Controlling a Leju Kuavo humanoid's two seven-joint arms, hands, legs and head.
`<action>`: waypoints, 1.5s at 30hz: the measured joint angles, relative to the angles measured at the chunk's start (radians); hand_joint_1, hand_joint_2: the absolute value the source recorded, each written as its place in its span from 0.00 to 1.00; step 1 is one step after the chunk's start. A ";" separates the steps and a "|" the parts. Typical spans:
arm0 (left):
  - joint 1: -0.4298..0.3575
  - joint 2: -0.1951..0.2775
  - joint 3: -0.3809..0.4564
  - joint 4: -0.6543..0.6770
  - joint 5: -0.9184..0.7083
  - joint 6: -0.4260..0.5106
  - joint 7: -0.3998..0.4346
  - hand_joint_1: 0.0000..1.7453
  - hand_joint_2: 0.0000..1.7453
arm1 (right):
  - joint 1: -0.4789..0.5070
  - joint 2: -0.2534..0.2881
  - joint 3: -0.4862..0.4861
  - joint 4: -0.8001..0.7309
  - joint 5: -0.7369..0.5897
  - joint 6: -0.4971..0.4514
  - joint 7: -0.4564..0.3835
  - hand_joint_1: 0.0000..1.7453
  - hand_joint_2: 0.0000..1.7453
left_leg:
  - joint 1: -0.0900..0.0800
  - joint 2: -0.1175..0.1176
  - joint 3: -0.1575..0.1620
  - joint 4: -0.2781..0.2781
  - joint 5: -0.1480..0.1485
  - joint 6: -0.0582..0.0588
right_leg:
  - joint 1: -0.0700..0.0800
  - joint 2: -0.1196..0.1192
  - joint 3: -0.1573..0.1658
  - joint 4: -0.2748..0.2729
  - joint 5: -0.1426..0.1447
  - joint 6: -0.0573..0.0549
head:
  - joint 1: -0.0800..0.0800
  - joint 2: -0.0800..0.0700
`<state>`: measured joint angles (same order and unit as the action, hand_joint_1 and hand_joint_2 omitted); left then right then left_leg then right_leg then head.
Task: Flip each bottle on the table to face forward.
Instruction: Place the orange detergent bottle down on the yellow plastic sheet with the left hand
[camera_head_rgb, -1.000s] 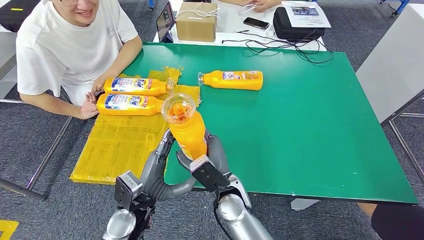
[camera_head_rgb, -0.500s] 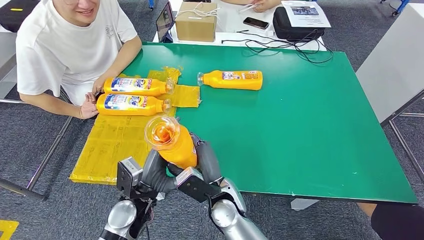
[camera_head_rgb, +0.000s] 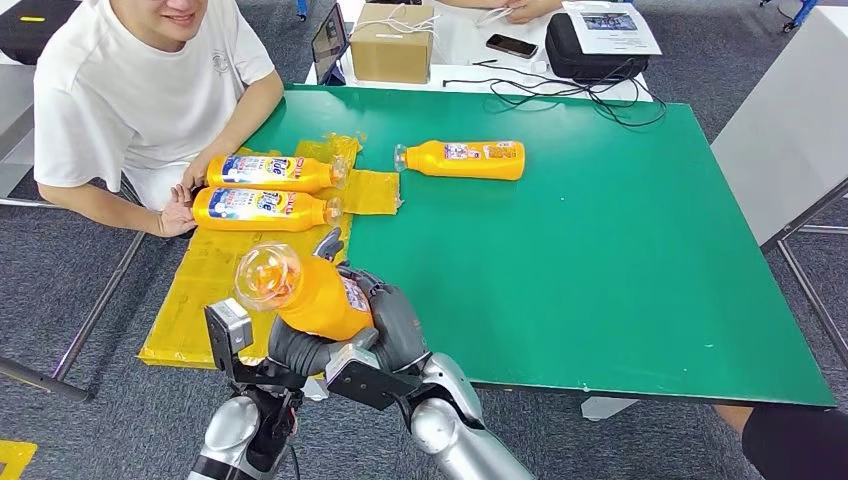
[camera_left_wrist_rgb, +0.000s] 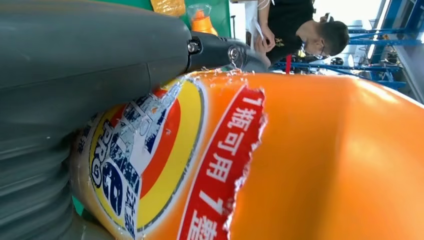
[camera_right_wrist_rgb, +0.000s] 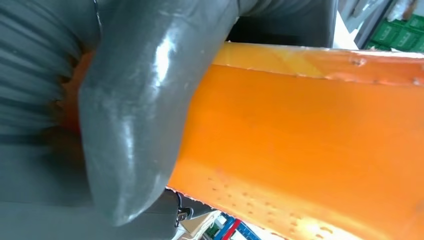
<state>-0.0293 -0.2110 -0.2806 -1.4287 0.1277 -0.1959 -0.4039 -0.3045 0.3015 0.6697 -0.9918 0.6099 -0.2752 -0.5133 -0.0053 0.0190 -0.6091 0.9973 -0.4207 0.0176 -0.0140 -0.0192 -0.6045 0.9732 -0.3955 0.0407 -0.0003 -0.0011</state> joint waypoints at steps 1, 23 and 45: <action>0.001 -0.001 0.004 0.002 0.016 -0.002 0.001 1.00 1.00 | -0.002 0.000 0.005 0.005 0.002 -0.002 0.003 0.32 1.00 | 0.000 0.000 0.000 0.000 0.000 0.000 | 0.000 0.000 0.000 0.000 0.000 0.000 | 0.000 0.000; 0.010 -0.020 0.049 0.003 0.111 0.017 0.009 1.00 1.00 | -0.004 0.014 0.039 0.076 -0.007 -0.088 0.008 0.00 0.00 | 0.000 0.000 -0.001 0.000 0.000 0.000 | 0.000 0.000 -0.001 0.000 0.000 0.000 | 0.000 0.000; -0.355 0.184 0.142 0.362 -0.715 0.265 0.145 1.00 1.00 | 0.022 0.004 0.060 0.071 0.012 -0.226 -0.043 0.00 0.00 | 0.001 0.000 -0.002 0.000 0.003 -0.002 | 0.000 0.000 -0.002 0.002 0.001 -0.001 | 0.001 0.000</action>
<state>-0.3847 -0.0266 -0.1384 -1.0663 -0.5871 0.0691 -0.2593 -0.2820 0.3059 0.7293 -0.9213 0.6223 -0.5015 -0.5560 -0.0045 0.0186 -0.6111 0.9973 -0.4173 0.0152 -0.0137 -0.0193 -0.6064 0.9751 -0.3946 0.0402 0.0004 -0.0011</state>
